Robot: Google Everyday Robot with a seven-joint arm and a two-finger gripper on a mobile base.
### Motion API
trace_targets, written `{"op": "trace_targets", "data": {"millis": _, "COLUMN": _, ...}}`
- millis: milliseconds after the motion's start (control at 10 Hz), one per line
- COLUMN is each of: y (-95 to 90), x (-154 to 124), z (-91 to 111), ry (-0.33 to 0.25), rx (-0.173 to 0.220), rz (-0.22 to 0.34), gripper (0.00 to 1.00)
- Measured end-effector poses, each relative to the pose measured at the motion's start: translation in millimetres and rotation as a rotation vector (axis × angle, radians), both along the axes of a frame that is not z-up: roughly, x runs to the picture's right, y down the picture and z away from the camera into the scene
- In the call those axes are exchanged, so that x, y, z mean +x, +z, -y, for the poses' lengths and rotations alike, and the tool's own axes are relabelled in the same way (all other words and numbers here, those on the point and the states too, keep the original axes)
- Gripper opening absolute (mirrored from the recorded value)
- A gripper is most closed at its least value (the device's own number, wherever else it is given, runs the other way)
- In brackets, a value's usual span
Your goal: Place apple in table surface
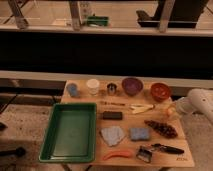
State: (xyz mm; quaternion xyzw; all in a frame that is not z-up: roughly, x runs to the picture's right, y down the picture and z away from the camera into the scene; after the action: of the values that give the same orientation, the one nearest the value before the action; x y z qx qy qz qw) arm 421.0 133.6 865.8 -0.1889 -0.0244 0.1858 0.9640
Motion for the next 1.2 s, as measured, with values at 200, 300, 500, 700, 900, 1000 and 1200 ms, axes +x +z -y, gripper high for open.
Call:
{"op": "trace_targets", "data": {"millis": 200, "y": 7.2, "x": -4.5, "z": 1.1, "ry": -0.011, "rx": 0.004, "rz": 0.010, "gripper": 0.00}}
{"op": "trace_targets", "data": {"millis": 300, "y": 8.2, "x": -4.1, "z": 0.5, "ry": -0.014, "rx": 0.006, "rz": 0.010, "gripper": 0.00}}
{"op": "trace_targets", "data": {"millis": 500, "y": 10.9, "x": -7.4, "z": -0.4, "ry": -0.034, "rx": 0.005, "rz": 0.011, "gripper": 0.03}}
{"op": "trace_targets", "data": {"millis": 700, "y": 11.7, "x": -12.5, "z": -0.6, "ry": -0.056, "rx": -0.003, "rz": 0.017, "gripper": 0.21}}
{"op": "trace_targets", "data": {"millis": 900, "y": 10.4, "x": -12.7, "z": -3.0, "ry": -0.069, "rx": -0.009, "rz": 0.012, "gripper": 0.41}}
{"op": "trace_targets", "data": {"millis": 1000, "y": 9.8, "x": -13.7, "z": -3.3, "ry": -0.073, "rx": -0.011, "rz": 0.011, "gripper": 0.52}}
{"op": "trace_targets", "data": {"millis": 1200, "y": 10.9, "x": -17.2, "z": -3.5, "ry": -0.085, "rx": -0.016, "rz": 0.009, "gripper": 0.72}}
